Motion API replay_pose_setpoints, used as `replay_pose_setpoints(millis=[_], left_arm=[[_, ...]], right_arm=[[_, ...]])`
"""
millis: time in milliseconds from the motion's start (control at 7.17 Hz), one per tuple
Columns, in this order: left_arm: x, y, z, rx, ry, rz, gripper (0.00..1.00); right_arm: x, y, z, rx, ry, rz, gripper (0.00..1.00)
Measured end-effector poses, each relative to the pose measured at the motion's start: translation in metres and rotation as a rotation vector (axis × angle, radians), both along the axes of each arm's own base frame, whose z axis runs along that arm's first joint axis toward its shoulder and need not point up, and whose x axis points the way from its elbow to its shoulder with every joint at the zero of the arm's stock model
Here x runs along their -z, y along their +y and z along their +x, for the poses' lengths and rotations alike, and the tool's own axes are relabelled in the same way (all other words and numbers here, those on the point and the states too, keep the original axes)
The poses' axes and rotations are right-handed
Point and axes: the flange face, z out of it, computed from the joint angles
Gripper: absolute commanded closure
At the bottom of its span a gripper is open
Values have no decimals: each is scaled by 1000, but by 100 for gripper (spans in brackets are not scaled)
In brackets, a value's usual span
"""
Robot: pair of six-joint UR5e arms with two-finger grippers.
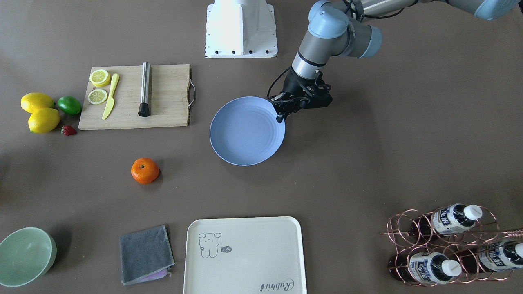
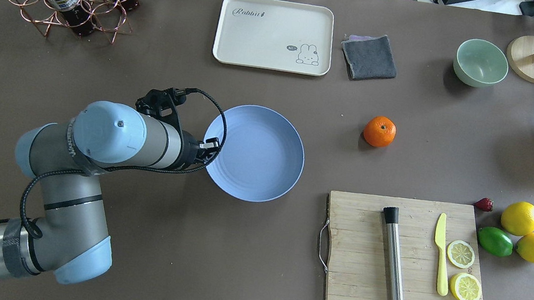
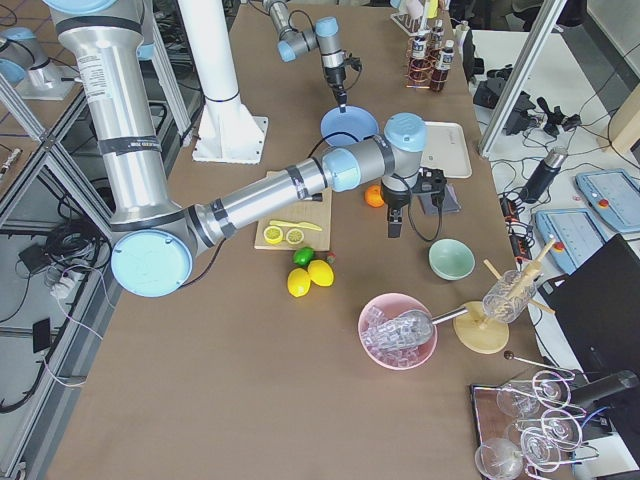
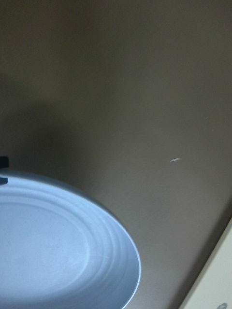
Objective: Pick orange to plate
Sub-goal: 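Move the left arm in beside the blue plate while the right arm starts forward, then lower the right gripper over the orange mandarin while the left arm draws back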
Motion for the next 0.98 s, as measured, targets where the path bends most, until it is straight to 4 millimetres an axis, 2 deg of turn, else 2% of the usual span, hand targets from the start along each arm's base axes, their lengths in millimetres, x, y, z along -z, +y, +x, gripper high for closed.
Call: replay_pose_setpoints(millis=[140, 279, 419, 698, 977], left_arm=[[0, 12, 16, -4, -6, -3, 100], [-1, 16, 25, -5, -12, -8, 100], [-3, 15, 29, -3, -16, -11, 4], [-4, 8, 27, 37, -25, 5, 2], [0, -12, 11, 89, -27, 35, 2]], right_arm=[[12, -3, -18, -2, 1, -8, 0], [23, -5, -35, -8, 1, -17, 0], [35, -6, -51, -12, 1, -23, 0], [49, -5, -74, -16, 3, -28, 0], [56, -2, -95, 3, 12, -10, 0]])
